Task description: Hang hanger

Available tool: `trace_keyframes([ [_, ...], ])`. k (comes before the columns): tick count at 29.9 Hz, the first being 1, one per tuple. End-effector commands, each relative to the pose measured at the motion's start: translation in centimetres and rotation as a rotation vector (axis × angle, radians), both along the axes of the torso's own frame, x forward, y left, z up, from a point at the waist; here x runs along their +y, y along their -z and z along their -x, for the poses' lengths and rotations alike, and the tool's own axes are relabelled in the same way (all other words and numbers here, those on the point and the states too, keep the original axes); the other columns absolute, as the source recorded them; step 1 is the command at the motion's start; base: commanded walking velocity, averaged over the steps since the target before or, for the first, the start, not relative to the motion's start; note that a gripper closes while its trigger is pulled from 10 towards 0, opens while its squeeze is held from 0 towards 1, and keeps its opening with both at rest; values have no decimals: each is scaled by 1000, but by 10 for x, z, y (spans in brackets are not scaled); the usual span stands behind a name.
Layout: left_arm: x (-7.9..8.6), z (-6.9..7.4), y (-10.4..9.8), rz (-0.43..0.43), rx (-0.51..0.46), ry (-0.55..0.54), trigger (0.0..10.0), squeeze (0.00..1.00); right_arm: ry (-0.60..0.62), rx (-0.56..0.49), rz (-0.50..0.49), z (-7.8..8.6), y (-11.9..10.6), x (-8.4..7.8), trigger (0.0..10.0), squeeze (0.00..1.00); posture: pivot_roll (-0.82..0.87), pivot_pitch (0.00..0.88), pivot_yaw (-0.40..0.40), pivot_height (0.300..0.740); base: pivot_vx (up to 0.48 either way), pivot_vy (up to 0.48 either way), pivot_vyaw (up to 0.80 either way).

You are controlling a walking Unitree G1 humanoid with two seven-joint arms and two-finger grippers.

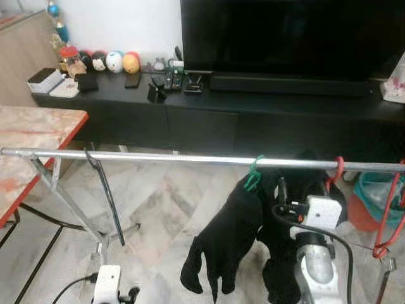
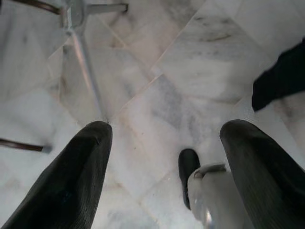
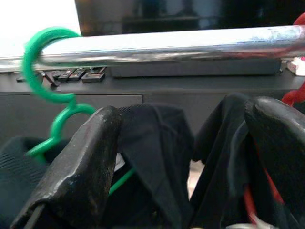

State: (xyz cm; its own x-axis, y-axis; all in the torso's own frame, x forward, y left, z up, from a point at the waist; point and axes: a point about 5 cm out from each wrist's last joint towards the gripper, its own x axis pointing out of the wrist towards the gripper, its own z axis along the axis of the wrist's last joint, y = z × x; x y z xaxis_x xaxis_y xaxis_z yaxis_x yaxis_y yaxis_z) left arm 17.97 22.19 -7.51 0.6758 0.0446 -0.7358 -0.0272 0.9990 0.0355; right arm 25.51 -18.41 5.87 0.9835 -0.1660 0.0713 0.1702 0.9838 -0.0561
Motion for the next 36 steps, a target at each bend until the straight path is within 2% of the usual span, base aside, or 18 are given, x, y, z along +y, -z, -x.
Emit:
trace_keyframes([
  [1,4,1,0,-12,8,3,10000,0,13,-4,10,0,-3,-3,10000,0,-50,0,41,740,0,0,0],
  [5,5,4,1,-17,25,3,10000,0,56,35,39,-2,-1,-9,10000,0,-49,0,43,740,0,0,0],
  [7,5,5,2,-17,31,1,10000,0,58,24,23,-4,-3,-9,10000,0,-49,0,43,740,0,0,0],
  [9,5,6,2,-18,41,2,10000,0,70,51,47,-9,-4,-12,10000,0,-50,0,46,740,0,0,0],
  [10,5,6,3,-17,44,3,10000,0,75,59,28,-13,-5,-13,10000,0,-50,0,47,740,0,0,0],
  [16,9,11,5,-23,75,-7,10000,0,123,198,54,-28,-4,-23,10000,0,-54,0,52,740,0,0,0],
  [23,13,13,5,-25,96,-15,10000,0,141,276,28,-41,-8,-27,10000,0,-50,0,53,740,0,0,0],
  [30,16,17,7,-31,114,-22,10000,0,163,250,26,-42,-23,-29,10000,0,-52,0,53,740,0,0,0],
  [36,18,21,8,-38,130,-26,10000,0,183,254,28,-32,-27,-32,10000,0,-56,0,55,740,0,0,0],
])
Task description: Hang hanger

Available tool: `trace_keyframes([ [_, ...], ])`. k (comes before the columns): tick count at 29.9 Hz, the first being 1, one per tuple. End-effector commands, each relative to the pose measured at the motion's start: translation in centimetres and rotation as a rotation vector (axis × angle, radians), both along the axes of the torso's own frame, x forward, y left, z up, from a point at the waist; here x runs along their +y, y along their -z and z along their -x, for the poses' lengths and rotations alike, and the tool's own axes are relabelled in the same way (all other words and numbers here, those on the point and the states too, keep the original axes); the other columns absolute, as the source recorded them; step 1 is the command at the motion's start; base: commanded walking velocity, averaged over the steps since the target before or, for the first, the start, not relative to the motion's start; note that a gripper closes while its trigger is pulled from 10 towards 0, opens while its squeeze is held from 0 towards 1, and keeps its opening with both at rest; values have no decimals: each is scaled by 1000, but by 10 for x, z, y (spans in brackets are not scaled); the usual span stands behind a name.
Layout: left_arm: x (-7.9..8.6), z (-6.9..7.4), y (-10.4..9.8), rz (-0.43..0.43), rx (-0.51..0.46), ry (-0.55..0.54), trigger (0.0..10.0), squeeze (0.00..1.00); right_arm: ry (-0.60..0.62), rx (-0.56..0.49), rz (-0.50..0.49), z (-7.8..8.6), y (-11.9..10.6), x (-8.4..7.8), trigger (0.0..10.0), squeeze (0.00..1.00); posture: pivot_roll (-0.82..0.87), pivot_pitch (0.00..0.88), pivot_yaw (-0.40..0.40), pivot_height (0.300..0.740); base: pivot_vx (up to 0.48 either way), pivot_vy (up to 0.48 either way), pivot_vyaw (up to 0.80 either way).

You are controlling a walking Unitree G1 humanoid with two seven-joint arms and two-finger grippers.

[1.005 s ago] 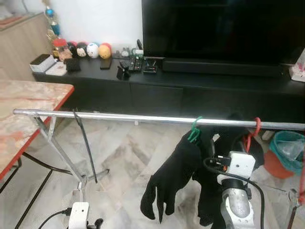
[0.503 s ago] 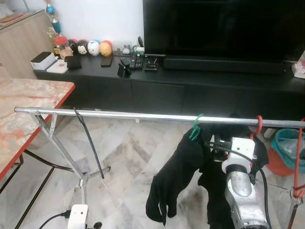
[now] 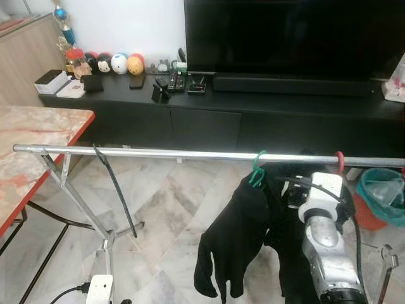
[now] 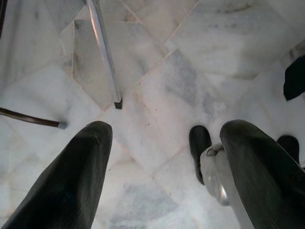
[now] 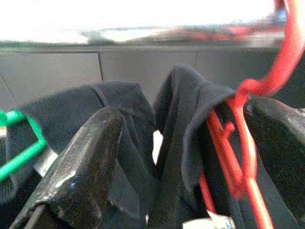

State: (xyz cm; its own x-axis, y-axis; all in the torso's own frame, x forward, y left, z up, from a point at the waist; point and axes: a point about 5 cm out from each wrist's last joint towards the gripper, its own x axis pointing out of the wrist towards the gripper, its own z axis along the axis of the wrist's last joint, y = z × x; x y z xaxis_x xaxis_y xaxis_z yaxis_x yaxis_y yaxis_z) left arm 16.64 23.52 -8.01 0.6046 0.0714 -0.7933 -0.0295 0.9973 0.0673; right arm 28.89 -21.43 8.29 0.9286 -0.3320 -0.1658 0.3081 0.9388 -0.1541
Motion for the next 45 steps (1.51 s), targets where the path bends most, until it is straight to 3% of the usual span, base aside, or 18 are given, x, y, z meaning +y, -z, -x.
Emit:
trace_keyframes([
  [1,5,9,3,-10,43,-19,10000,0,21,3,-6,5,-3,-3,10000,0,-57,0,56,740,0,0,0],
  [6,2,10,5,-5,50,-15,10000,0,48,62,4,11,1,-8,10000,0,-58,0,57,740,0,0,0],
  [11,1,13,6,-7,65,-12,10000,0,83,116,-24,12,5,-25,10000,0,-56,0,60,740,0,0,0],
  [14,0,13,7,-7,64,-12,10000,0,36,131,-36,8,5,-26,10000,0,-59,0,63,740,0,0,0],
  [15,-2,9,5,-4,49,-4,10000,0,-25,134,-61,2,4,-24,10000,153,-57,0,65,740,0,0,0],
  [16,-2,9,5,-4,49,-4,10000,0,-25,134,-61,2,4,-24,10000,153,-57,0,65,740,0,0,0],
  [17,-2,9,5,-4,47,-4,10000,0,-37,143,-61,0,3,-24,10000,247,-55,0,65,740,0,0,0],
  [20,-2,8,5,-4,44,-4,10000,0,-45,160,-77,-4,4,-26,10000,227,-53,0,66,740,0,0,0],
  [23,-2,7,4,-4,40,-6,10000,0,-61,163,-79,-10,1,-26,10000,0,-49,0,66,740,0,0,0],
  [45,0,4,2,-4,27,-5,10000,0,-42,228,-118,-29,9,-39,10000,0,-35,0,70,740,0,0,0],
])
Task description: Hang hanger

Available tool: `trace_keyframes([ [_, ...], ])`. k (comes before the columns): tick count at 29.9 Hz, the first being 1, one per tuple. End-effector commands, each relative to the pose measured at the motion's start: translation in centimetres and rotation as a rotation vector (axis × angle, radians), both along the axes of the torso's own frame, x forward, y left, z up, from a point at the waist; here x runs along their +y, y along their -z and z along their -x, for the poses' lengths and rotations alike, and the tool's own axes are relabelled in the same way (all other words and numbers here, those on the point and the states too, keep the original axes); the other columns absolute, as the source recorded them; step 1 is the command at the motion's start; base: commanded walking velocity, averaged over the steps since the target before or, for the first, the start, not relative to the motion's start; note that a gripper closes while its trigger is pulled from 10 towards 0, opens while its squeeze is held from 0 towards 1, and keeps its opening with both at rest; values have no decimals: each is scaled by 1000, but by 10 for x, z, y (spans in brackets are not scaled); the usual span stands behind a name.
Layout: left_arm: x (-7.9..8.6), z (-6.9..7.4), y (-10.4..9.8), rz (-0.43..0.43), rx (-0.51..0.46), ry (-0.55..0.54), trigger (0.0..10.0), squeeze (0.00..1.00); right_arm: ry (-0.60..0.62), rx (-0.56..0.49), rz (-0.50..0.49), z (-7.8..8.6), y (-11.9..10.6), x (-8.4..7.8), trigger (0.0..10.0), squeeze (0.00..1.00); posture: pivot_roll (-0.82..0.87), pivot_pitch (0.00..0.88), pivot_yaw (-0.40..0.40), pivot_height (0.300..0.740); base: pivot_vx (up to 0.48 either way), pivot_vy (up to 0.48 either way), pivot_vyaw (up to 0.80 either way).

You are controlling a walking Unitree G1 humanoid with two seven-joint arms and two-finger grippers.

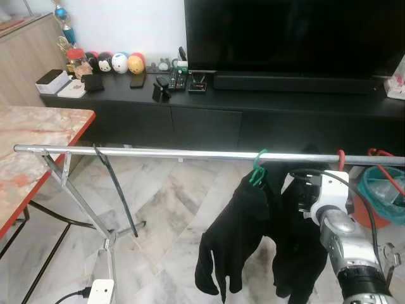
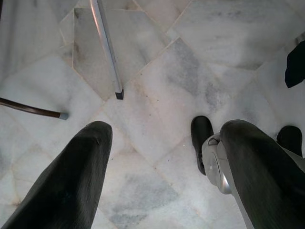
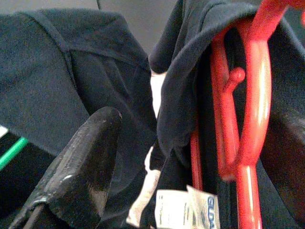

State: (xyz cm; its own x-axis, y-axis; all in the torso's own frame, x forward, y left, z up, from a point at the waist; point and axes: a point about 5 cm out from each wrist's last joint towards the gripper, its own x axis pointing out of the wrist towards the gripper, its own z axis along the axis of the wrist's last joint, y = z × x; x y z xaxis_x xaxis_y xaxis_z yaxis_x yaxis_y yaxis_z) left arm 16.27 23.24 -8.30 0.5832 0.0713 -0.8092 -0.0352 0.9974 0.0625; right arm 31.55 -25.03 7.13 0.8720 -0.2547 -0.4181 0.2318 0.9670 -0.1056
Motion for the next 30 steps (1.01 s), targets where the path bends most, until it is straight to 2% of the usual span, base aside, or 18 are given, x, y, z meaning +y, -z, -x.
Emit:
trace_keyframes([
  [1,3,-1,-1,-11,-5,3,10000,0,11,-19,6,-4,-4,-4,10000,0,-35,0,70,740,0,0,0],
  [8,5,-4,-3,-18,-23,21,10000,0,24,-57,13,-12,-12,-9,10000,0,-33,0,72,740,0,0,0],
  [9,5,-4,-3,-17,-24,23,10000,0,26,-56,12,-12,-12,-10,9098,0,-33,0,73,740,0,0,0],
  [10,5,-4,-4,-17,-25,24,10000,0,27,-55,12,-12,-12,-10,9098,0,-33,0,73,740,0,0,0],
  [11,5,-4,-4,-17,-25,25,10000,0,30,-52,6,-12,-11,-10,0,0,-32,0,73,740,0,0,0],
  [23,-2,-5,-2,-11,-17,44,10000,0,32,-20,-2,-12,-2,-10,0,0,-23,0,71,740,0,0,0],
  [30,0,-3,-2,-16,-9,46,10000,0,31,-22,-1,-12,-1,-10,0,0,-19,0,71,740,0,0,0],
])
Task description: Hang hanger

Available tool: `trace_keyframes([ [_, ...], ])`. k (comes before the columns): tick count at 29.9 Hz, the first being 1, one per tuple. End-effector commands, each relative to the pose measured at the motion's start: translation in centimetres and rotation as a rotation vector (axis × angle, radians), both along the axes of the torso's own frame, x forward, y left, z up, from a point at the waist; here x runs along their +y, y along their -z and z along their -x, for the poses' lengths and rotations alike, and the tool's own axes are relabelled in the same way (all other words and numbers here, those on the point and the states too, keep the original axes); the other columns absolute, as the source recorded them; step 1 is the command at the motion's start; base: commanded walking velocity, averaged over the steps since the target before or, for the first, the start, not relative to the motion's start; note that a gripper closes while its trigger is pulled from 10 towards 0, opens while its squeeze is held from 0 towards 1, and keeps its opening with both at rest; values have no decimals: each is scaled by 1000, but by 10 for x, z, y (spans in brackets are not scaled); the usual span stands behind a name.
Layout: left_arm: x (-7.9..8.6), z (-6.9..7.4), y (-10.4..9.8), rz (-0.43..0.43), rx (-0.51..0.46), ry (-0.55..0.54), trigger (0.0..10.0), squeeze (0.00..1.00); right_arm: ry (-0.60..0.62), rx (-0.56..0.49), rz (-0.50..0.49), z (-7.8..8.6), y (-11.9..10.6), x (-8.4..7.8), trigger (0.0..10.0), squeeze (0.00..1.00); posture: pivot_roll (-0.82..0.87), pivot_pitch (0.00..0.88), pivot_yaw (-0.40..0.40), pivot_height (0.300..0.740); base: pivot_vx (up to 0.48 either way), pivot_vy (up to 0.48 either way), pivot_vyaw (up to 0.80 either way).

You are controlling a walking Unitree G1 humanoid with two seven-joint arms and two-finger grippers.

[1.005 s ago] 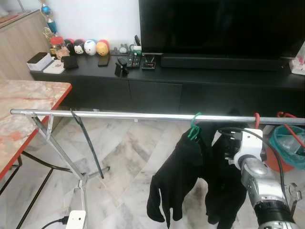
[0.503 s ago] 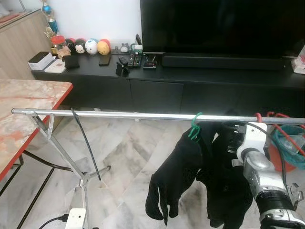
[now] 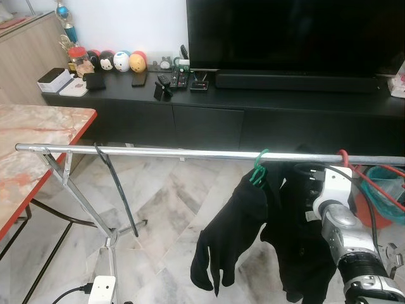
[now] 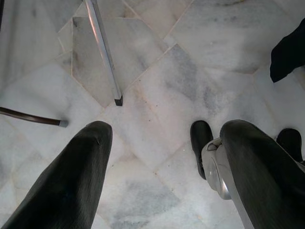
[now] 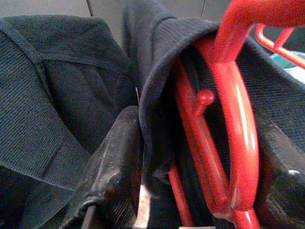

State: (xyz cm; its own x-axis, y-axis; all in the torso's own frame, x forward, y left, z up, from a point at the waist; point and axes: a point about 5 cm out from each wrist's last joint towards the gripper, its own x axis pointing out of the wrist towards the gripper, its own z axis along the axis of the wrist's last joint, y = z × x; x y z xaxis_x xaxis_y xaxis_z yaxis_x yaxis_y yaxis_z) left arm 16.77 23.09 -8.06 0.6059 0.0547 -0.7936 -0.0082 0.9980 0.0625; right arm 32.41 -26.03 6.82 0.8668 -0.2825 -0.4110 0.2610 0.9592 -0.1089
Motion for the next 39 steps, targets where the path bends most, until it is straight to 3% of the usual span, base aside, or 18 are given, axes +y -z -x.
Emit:
trace_keyframes([
  [1,2,2,1,-17,17,17,10000,0,2,-16,-5,-4,-4,0,0,0,-18,0,71,740,0,0,0],
  [24,3,-4,-3,-19,-13,41,10000,0,52,-98,-9,-4,-5,2,0,0,-13,0,73,740,0,0,0],
  [31,2,-7,-4,-19,-26,44,10000,0,135,-260,-10,-6,-20,2,0,0,-14,0,77,740,0,0,0],
  [35,1,-7,-4,-19,-27,45,10000,0,128,-335,-30,-7,-25,10,0,0,-15,0,77,740,0,0,0],
  [36,1,-6,-4,-18,-27,44,10000,0,122,-350,-35,-6,-25,13,3020,0,-14,0,77,740,0,0,0],
  [37,1,-6,-4,-18,-26,44,10000,0,115,-362,-35,-6,-25,15,10000,0,-14,0,76,740,0,0,0],
  [39,2,-5,-4,-17,-24,42,10000,0,116,-393,-32,-1,-23,22,10000,0,-15,0,76,740,0,0,0],
])
